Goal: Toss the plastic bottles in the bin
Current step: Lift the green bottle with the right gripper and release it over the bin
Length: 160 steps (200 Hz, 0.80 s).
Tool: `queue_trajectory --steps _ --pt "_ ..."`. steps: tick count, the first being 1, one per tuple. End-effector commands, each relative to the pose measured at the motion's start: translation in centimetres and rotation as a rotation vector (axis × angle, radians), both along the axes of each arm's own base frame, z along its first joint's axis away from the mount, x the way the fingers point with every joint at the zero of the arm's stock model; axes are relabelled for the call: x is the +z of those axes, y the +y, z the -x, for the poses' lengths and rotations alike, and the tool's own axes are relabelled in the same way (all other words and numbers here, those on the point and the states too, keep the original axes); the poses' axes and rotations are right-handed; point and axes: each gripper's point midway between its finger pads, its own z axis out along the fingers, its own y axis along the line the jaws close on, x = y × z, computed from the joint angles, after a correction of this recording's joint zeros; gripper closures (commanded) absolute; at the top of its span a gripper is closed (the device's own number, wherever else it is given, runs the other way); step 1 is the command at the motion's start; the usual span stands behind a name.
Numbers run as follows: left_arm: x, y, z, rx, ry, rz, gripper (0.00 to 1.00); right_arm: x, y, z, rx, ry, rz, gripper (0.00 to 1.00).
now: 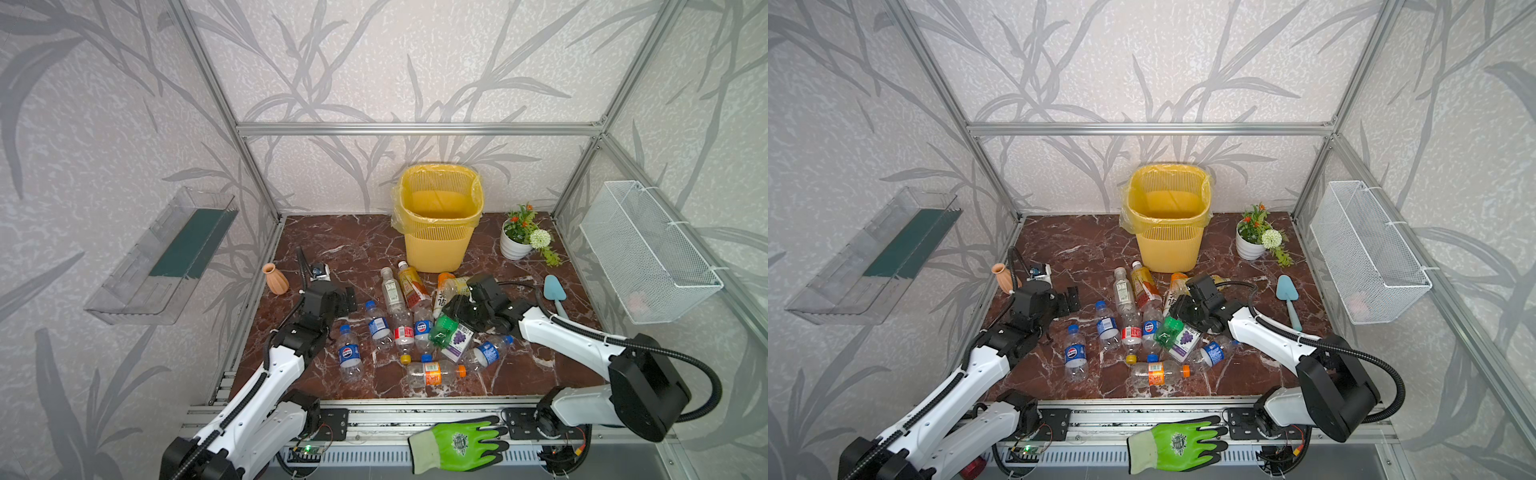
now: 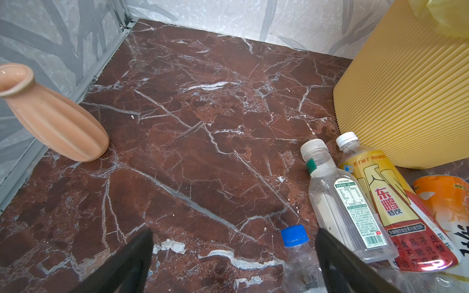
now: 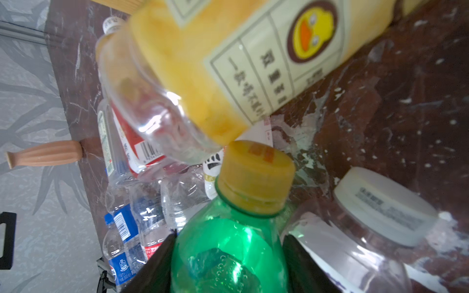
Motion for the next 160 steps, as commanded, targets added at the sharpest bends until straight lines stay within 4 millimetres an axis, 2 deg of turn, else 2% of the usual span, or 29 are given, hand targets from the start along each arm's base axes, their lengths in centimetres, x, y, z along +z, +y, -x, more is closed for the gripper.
queue_trajectory --steps 1,40,77,92,102,104,117,122,136,160 --pt "-0.1 0.5 0.5 0.031 -0.004 0.001 0.01 2.2 0.0 -0.4 -0.017 -0.065 -0.035 0.40" --pt "1.1 1.8 1.0 0.090 -0.056 -0.008 0.01 4.9 -2.9 -0.4 -0.128 -0.169 -0.003 0.40" --pt "1.7 2.2 1.5 0.105 -0.079 -0.009 0.01 10.5 -6.8 -1.5 -0.203 -0.386 0.048 0.40" --pt "2.0 2.1 1.3 0.099 -0.089 -0.002 0.01 14.3 -8.8 -2.6 -0.227 -0.529 0.088 0.40" --pt "2.1 1.9 1.2 0.090 -0.091 0.001 0.01 17.9 -10.1 -3.3 -0.243 -0.648 0.127 0.41" --pt "2.1 1.8 1.1 0.089 -0.092 0.002 0.01 18.0 -10.3 -3.4 -0.243 -0.655 0.134 0.41" --pt "2.3 1.6 0.9 0.082 -0.096 0.004 0.01 22.9 -11.4 -4.0 -0.245 -0.820 0.208 0.41" --pt "2.3 1.5 0.8 0.079 -0.095 0.007 0.01 24.2 -11.6 -4.1 -0.246 -0.862 0.232 0.41" --pt "2.3 1.3 0.5 0.073 -0.093 0.010 0.01 29.6 -12.2 -4.5 -0.263 -1.032 0.281 0.40" --pt "2.4 1.1 0.3 0.065 -0.090 0.017 0.01 36.8 -12.6 -4.2 -0.296 -1.260 0.303 0.39"
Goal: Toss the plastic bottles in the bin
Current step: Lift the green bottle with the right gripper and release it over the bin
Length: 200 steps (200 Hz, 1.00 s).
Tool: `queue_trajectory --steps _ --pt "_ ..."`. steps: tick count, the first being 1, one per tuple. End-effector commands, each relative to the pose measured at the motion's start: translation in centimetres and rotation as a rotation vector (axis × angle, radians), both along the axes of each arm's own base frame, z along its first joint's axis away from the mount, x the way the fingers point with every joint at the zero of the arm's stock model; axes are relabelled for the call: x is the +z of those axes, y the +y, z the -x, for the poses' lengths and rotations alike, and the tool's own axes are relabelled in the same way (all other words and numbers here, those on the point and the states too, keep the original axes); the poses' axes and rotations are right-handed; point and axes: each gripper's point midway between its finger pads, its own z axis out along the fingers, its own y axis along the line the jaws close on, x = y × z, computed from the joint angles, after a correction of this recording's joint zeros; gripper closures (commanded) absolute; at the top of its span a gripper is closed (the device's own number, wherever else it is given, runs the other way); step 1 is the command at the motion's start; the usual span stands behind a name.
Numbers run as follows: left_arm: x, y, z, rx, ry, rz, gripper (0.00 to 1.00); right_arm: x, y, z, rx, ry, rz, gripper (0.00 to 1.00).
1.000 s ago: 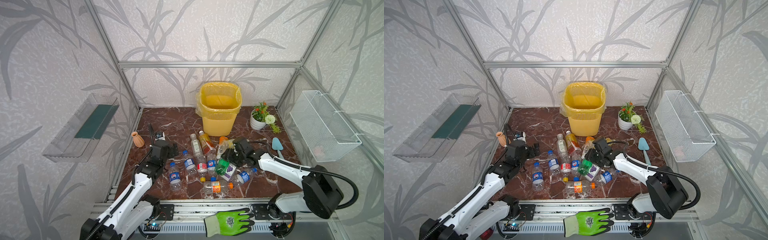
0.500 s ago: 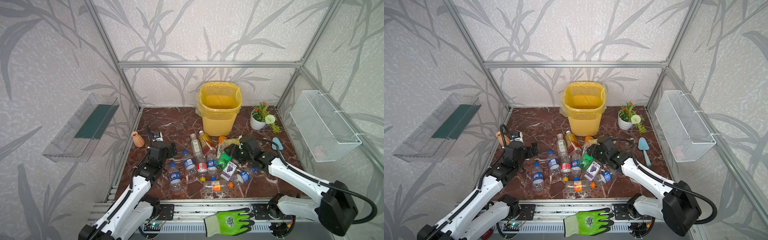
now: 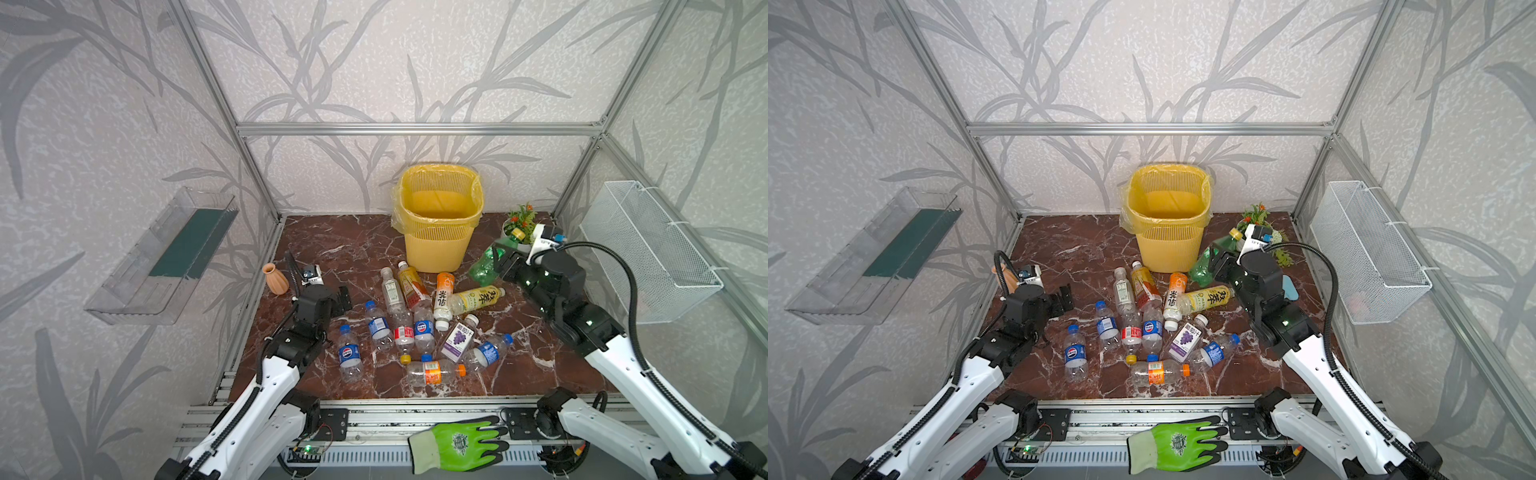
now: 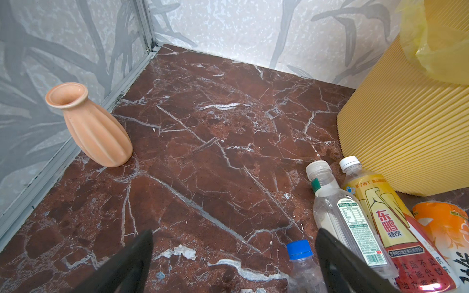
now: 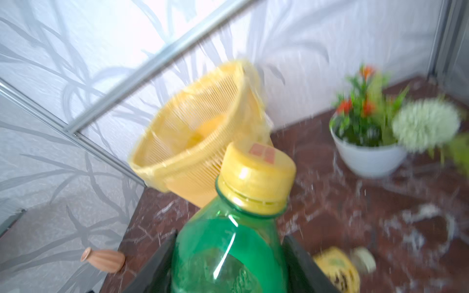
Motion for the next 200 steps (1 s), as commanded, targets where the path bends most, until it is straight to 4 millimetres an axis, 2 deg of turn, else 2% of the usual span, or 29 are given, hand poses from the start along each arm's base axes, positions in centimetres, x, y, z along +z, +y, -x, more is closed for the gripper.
queue_trajectory --steps 1,15,30,49,67,81,96,103,113,115,116,119,127,133,145,166,172,177,180,185,200 --pt "0.7 -0.4 -0.4 -0.004 -0.016 0.018 0.01 9.1 -1.6 0.3 -0.081 -0.318 0.116 0.39" --pt "0.4 -0.4 -0.3 -0.005 -0.009 0.020 0.01 12.8 -1.4 0.4 -0.092 -0.447 0.124 0.39" --pt "0.4 -0.5 -0.4 -0.007 -0.007 0.021 0.01 15.3 -1.0 0.1 -0.098 -0.529 0.138 0.38" --pt "0.2 -0.5 -0.4 -0.005 -0.001 0.026 0.01 17.2 0.8 -1.7 -0.070 -0.587 0.172 0.37" --pt "0.1 -0.6 -0.4 -0.005 0.004 0.031 0.01 17.5 3.3 -4.4 -0.015 -0.598 0.196 0.36" --pt "0.0 -0.6 -0.5 -0.002 0.008 0.034 0.01 16.1 5.5 -7.6 0.022 -0.561 0.214 0.36" --pt "-0.2 -0.5 -0.4 0.002 0.016 0.033 0.01 12.8 8.1 -12.1 0.063 -0.453 0.283 0.34" --pt "-0.3 -0.4 -0.4 0.006 0.020 0.029 0.01 10.6 9.3 -14.5 0.080 -0.379 0.332 0.32" --pt "-0.4 -0.4 -0.4 0.009 0.026 0.028 0.01 8.1 10.5 -17.3 0.105 -0.266 0.401 0.25" --pt "-0.4 -0.4 -0.4 0.009 0.027 0.027 0.01 8.4 10.4 -17.4 0.103 -0.254 0.407 0.23" --pt "-0.4 -0.4 -0.4 0.009 0.028 0.027 0.01 7.6 10.6 -18.0 0.107 -0.231 0.418 0.22" --pt "-0.4 -0.4 -0.4 0.009 0.028 0.026 0.01 6.8 10.9 -18.9 0.108 -0.198 0.435 0.18" --pt "-0.3 -0.4 -0.4 0.007 0.035 0.021 0.01 5.8 11.1 -19.9 0.114 -0.130 0.478 0.09" --pt "-0.2 -0.4 -0.4 0.008 0.037 0.017 0.01 6.4 11.0 -20.1 0.106 -0.122 0.491 0.00" --pt "0.1 -0.3 -0.4 0.007 0.038 0.009 0.01 8.4 10.7 -19.6 0.087 -0.161 0.482 0.01" --pt "0.5 -0.2 -0.2 0.006 0.024 0.002 0.01 11.9 9.6 -17.4 0.057 -0.276 0.434 0.01" --pt "0.6 -0.2 -0.1 0.003 0.020 0.003 0.01 12.5 9.4 -16.9 0.054 -0.291 0.426 0.01" --pt "0.8 -0.1 -0.1 0.005 0.017 0.005 0.01 12.1 9.3 -16.9 0.056 -0.283 0.428 0.01" --pt "0.7 -0.2 -0.1 0.002 0.018 0.006 0.01 13.1 8.9 -15.9 0.053 -0.300 0.417 0.01" --pt "0.8 -0.2 -0.1 0.001 0.016 0.008 0.01 13.3 8.7 -15.4 0.055 -0.303 0.412 0.01" --pt "0.6 -0.5 -0.1 -0.010 0.021 0.017 0.01 12.6 8.2 -14.4 0.061 -0.296 0.410 0.01"
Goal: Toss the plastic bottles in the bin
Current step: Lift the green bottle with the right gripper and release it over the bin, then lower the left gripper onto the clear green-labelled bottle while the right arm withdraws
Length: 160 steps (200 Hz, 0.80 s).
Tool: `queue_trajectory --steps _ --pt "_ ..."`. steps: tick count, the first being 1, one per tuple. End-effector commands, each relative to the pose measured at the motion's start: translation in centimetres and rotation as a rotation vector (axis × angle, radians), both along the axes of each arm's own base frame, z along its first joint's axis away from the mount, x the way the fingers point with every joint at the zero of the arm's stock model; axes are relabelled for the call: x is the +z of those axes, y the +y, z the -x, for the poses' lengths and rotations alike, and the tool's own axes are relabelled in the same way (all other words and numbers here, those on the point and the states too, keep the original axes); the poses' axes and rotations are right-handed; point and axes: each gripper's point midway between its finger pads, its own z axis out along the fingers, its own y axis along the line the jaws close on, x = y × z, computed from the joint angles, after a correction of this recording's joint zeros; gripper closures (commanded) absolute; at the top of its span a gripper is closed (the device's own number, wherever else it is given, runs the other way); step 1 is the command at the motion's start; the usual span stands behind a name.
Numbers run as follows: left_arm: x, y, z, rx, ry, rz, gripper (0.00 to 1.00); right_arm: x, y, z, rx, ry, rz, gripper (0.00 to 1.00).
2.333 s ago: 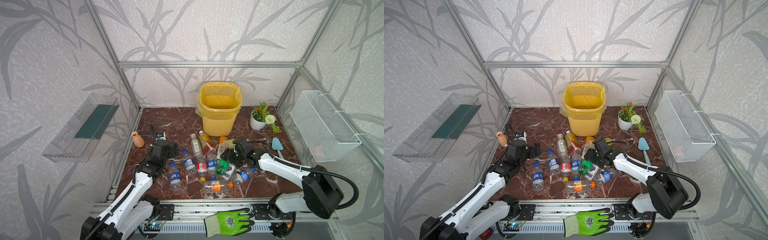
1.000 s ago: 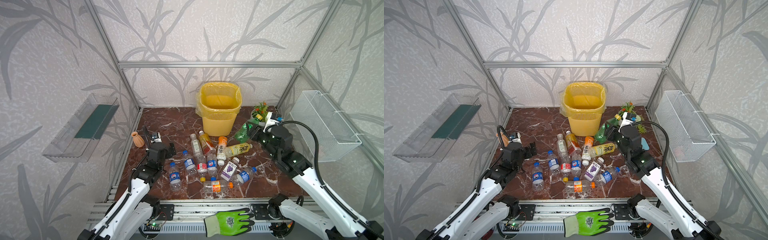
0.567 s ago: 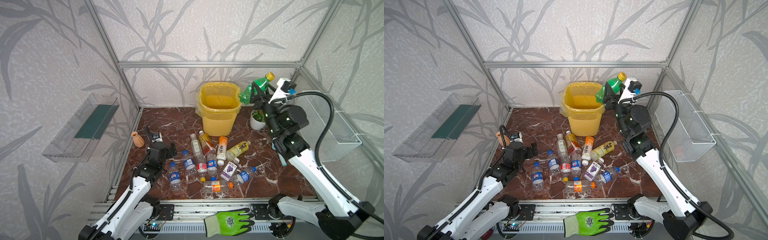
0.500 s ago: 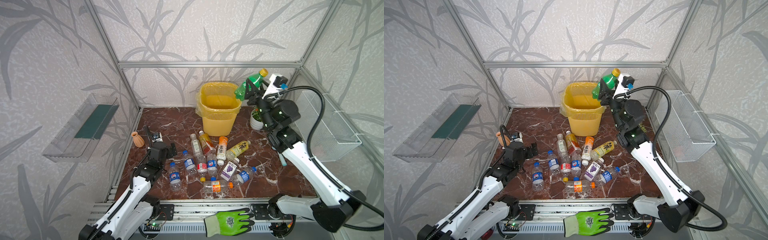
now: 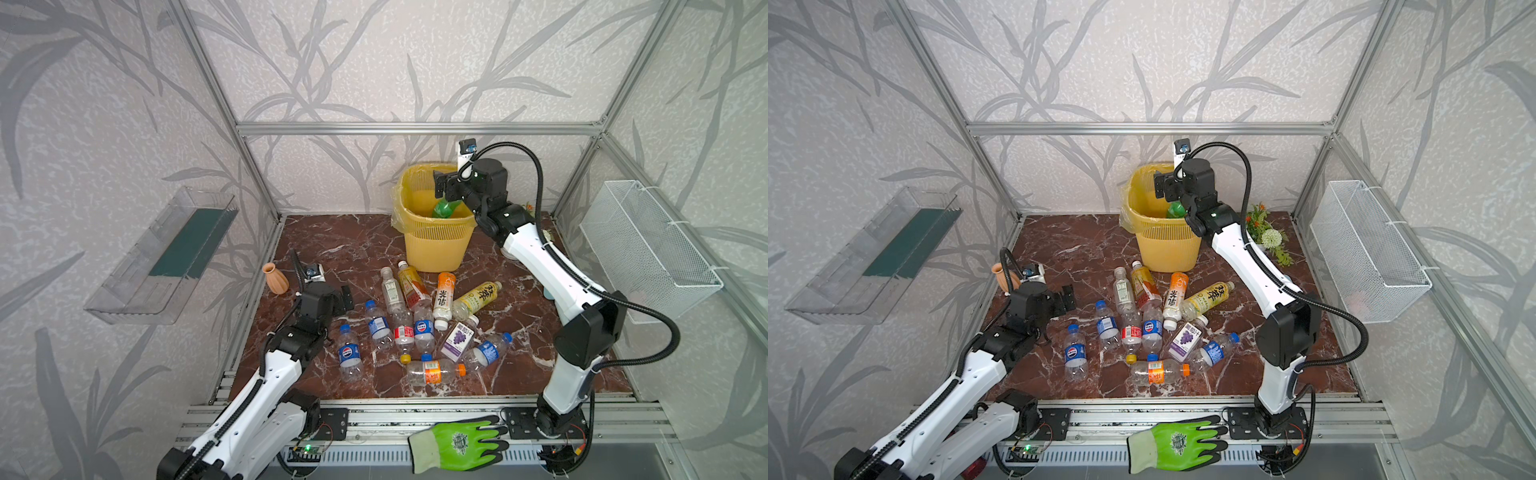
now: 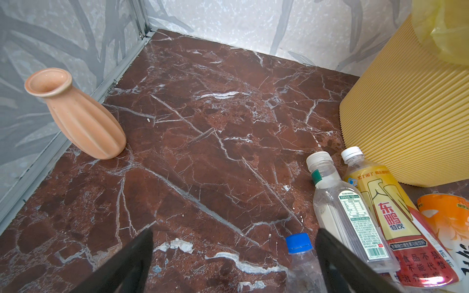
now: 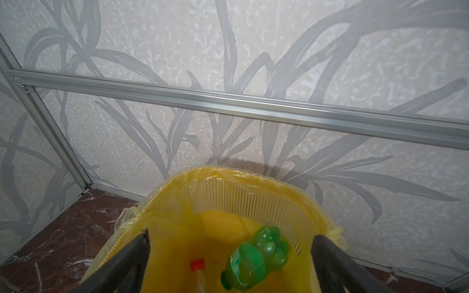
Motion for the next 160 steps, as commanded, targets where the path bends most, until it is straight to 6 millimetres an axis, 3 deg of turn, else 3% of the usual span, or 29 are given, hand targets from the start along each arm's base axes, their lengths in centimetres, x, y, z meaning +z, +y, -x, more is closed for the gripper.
queue_trajectory --steps 1,31,70,109,131,160 --pt "1.1 -0.2 0.0 -0.003 -0.017 0.009 0.01 6.5 -2.6 4.4 -0.008 -0.144 -0.069 0.01" --pt "0.7 -1.5 -0.4 -0.056 0.007 0.038 0.01 1.5 -4.7 5.8 -0.050 -0.043 -0.065 0.01" --pt "0.1 -4.1 -1.5 -0.143 0.072 0.055 0.01 -9.1 -9.7 7.9 -0.127 0.199 -0.181 0.01" --pt "-1.6 -8.1 -3.0 -0.255 0.179 0.060 0.01 -17.8 -14.7 11.5 -0.253 0.395 -0.224 0.01" --pt "-2.8 -10.4 -3.7 -0.305 0.244 0.067 0.01 -21.1 -17.0 13.6 -0.323 0.465 -0.252 0.01" --pt "-4.2 -12.3 -4.5 -0.346 0.326 0.074 0.05 -23.1 -18.8 15.6 -0.373 0.489 -0.309 0.01"
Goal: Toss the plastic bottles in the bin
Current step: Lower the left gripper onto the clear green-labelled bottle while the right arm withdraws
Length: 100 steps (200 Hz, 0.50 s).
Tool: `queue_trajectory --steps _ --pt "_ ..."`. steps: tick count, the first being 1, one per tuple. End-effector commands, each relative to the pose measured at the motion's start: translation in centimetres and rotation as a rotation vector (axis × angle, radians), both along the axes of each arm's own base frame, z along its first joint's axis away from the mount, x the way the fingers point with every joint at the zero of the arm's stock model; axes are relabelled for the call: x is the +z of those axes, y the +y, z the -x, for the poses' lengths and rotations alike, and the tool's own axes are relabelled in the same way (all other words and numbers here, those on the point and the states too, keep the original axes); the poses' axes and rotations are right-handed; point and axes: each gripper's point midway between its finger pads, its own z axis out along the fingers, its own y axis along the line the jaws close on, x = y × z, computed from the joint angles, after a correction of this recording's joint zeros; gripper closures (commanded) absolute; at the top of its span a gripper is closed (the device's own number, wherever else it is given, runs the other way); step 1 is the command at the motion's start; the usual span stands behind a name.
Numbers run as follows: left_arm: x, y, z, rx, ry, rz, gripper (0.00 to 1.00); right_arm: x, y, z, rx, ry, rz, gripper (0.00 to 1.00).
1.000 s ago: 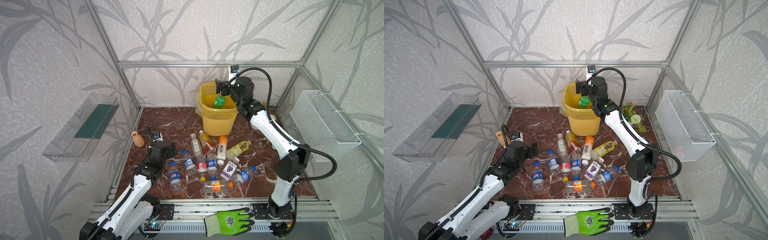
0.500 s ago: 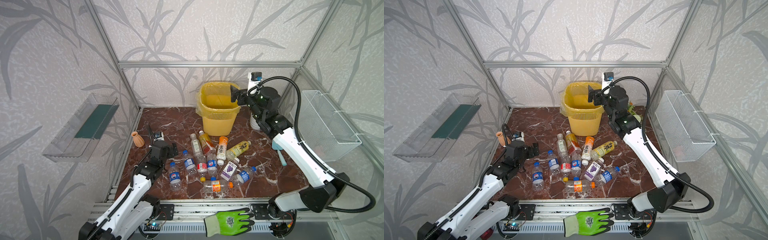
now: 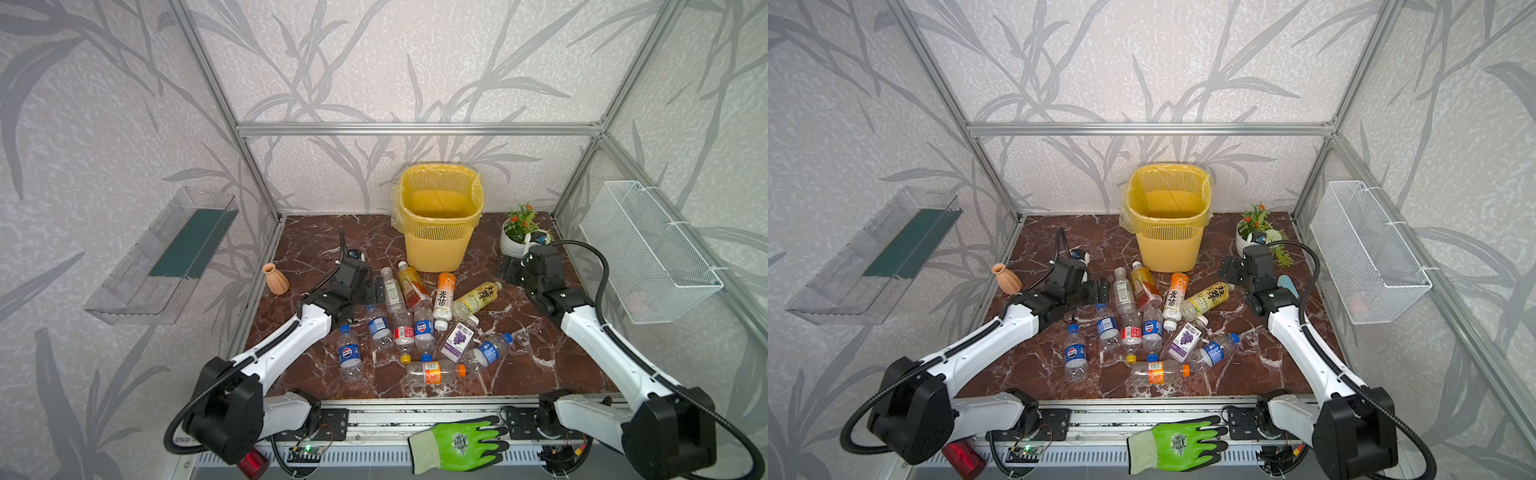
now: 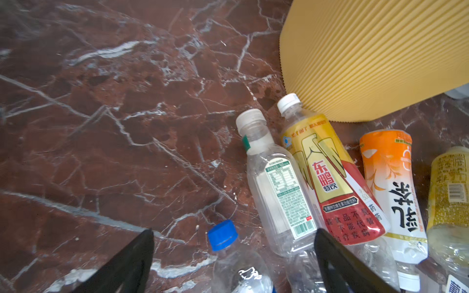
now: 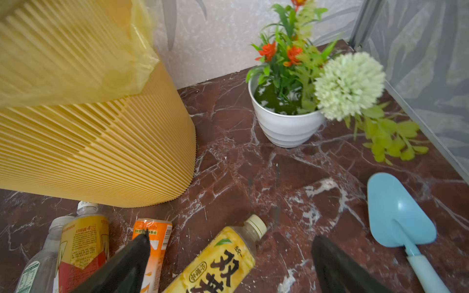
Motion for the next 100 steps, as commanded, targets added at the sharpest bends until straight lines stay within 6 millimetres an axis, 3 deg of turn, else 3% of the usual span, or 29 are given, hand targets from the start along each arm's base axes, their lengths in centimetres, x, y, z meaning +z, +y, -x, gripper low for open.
queue_trajectory --steps 1,49,100 --pt "-0.5 -1.8 -0.2 -0.045 0.067 0.024 0.05 -0.2 -1.0 1.3 -0.053 -0.011 -0.078 0.01" --pt "-2.7 -4.0 -1.6 -0.077 0.204 0.020 0.13 -2.6 -1.4 2.3 -0.065 0.054 -0.105 0.01" --pt "-5.1 -4.9 -2.1 -0.046 0.316 0.037 0.19 -3.5 -1.5 2.0 -0.079 0.060 -0.150 0.01"
